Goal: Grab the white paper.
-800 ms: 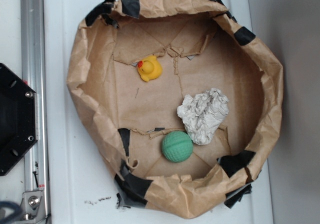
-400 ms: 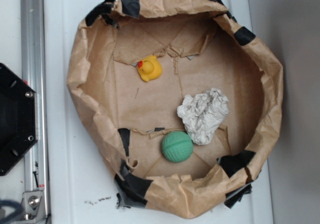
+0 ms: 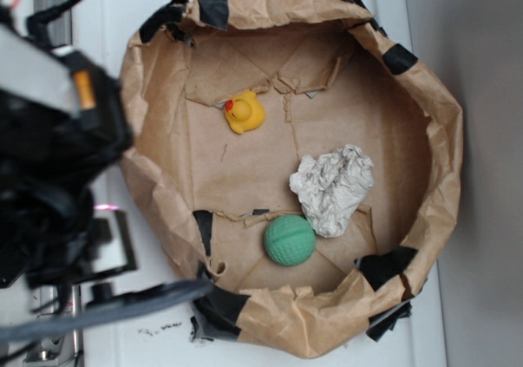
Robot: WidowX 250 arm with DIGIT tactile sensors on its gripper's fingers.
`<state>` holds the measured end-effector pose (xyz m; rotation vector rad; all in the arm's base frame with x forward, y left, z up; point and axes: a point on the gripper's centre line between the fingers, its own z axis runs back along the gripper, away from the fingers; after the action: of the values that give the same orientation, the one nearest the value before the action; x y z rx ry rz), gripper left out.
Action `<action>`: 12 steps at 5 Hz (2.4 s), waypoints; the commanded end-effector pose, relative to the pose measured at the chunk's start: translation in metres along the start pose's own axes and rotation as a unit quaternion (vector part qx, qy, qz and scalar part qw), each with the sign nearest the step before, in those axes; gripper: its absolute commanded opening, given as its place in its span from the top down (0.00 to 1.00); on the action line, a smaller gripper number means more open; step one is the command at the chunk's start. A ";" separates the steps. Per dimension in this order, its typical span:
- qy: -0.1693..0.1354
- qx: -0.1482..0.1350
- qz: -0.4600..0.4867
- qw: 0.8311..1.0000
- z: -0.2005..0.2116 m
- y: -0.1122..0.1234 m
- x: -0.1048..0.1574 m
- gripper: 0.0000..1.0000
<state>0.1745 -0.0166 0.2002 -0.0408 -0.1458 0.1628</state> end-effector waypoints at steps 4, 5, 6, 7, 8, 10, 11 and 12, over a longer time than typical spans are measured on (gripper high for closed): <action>-0.042 -0.030 0.151 0.987 -0.154 -0.033 0.115 0.00; -0.036 -0.033 0.108 0.993 -0.171 -0.050 0.125 0.00; -0.026 -0.029 0.117 0.992 -0.179 -0.050 0.128 0.17; -0.016 -0.031 0.116 0.993 -0.173 -0.045 0.123 1.00; -0.024 -0.044 0.097 0.994 -0.152 -0.042 0.122 1.00; -0.055 -0.053 -0.038 0.996 -0.058 -0.011 0.110 1.00; -0.040 -0.027 -0.078 0.996 -0.039 -0.007 0.102 1.00; -0.006 -0.007 -0.088 0.996 -0.045 -0.010 0.101 1.00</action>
<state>0.2717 -0.0104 0.1553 -0.0384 -0.1084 0.0024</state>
